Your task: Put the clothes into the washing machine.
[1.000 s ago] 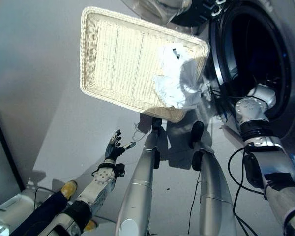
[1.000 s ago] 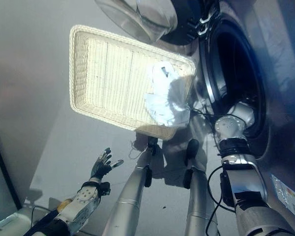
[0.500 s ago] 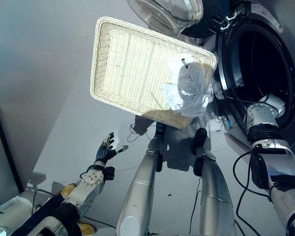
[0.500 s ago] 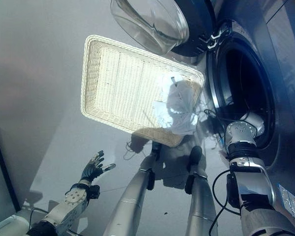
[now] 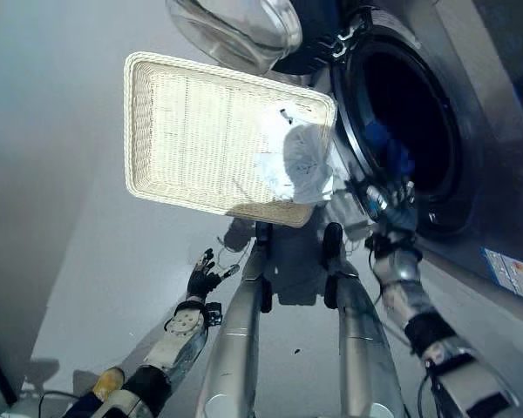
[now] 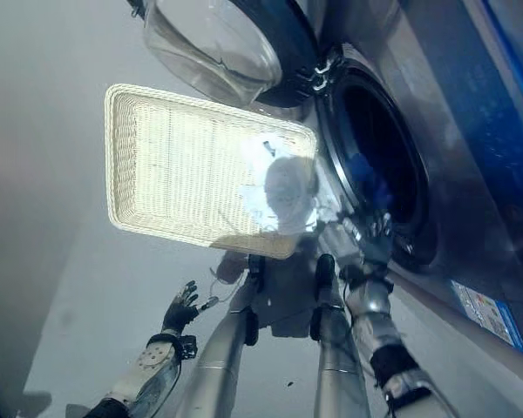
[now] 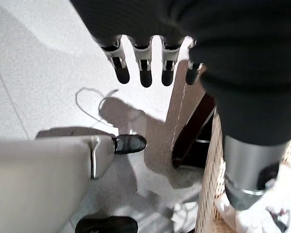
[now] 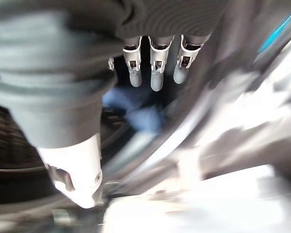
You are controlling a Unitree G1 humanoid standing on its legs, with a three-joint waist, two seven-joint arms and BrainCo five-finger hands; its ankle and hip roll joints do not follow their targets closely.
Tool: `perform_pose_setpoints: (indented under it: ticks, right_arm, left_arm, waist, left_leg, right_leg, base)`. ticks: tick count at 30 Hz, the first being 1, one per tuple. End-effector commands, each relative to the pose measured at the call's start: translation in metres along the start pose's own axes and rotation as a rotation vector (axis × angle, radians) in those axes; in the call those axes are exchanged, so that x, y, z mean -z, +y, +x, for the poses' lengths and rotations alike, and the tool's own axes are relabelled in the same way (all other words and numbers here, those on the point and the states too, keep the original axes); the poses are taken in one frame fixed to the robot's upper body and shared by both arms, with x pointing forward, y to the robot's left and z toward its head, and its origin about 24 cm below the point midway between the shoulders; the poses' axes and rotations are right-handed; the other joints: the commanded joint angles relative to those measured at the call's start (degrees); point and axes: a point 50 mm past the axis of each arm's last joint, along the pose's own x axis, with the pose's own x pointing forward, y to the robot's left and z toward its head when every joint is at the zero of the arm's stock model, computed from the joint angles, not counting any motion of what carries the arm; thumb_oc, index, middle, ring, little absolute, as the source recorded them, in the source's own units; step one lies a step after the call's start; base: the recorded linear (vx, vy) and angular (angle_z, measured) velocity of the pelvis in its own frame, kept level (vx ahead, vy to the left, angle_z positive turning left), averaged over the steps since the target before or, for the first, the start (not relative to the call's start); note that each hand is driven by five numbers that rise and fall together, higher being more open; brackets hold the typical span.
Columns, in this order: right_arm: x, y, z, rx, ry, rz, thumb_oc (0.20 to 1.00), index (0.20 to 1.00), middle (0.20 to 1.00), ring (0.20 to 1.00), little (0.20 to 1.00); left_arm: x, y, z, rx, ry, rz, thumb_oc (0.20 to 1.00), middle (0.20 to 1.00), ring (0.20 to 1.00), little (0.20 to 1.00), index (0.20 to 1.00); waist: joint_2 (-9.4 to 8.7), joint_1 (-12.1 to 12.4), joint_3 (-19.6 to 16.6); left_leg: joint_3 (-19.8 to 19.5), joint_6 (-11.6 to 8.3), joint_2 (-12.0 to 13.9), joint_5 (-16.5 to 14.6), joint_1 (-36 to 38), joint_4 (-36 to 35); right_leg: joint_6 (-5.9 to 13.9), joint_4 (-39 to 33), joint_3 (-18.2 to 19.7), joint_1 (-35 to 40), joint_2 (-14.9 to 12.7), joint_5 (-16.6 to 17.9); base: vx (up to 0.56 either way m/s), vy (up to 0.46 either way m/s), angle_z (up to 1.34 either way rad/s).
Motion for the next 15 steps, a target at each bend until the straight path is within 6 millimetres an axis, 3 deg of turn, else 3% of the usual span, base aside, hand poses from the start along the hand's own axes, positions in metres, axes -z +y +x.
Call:
perform_pose_setpoints:
  ticks: [1,7,15]
  right_arm:
    - [-0.04,0.006,0.013,-0.044,-0.226,-0.129,1.0,1.0,1.0,1.0,1.0]
    - [-0.034,0.016,-0.012,-0.118,-0.318,-0.37,1.0,1.0,1.0,1.0,1.0]
    - [-0.049,0.039,-0.014,-0.35,-0.478,-0.657,1.0,1.0,1.0,1.0,1.0]
  left_arm:
    - [0.024,0.022,-0.012,-0.062,0.059,0.027,1.0,1.0,1.0,1.0,1.0]
    - [0.056,0.034,-0.019,-0.121,0.205,0.053,1.0,1.0,1.0,1.0,1.0]
    - [0.063,0.056,-0.015,-0.183,0.274,0.068,1.0,1.0,1.0,1.0,1.0]
  waist:
    - [-0.78,1.2,-1.0]
    - [-3.1,-0.3,-1.0]
    - [-5.94,-0.5,-1.0]
  left_leg:
    - [0.3,-0.22,-3.6,-4.3,3.5,1.7]
    - [1.1,-0.15,-3.4,-5.3,8.7,-0.1]
    - [1.4,-0.13,-2.9,-5.7,12.6,-1.6]
  right_leg:
    - [1.39,-7.4,-1.3,3.1,4.0,6.0]
    - [3.04,-10.5,0.4,7.3,3.3,7.9]
    - [4.56,-12.9,1.1,11.4,2.8,9.0]
  base:
    - [-0.08,0.142,-0.07]
    - [-0.06,0.114,-0.09]
    - [-0.06,0.016,-0.01]
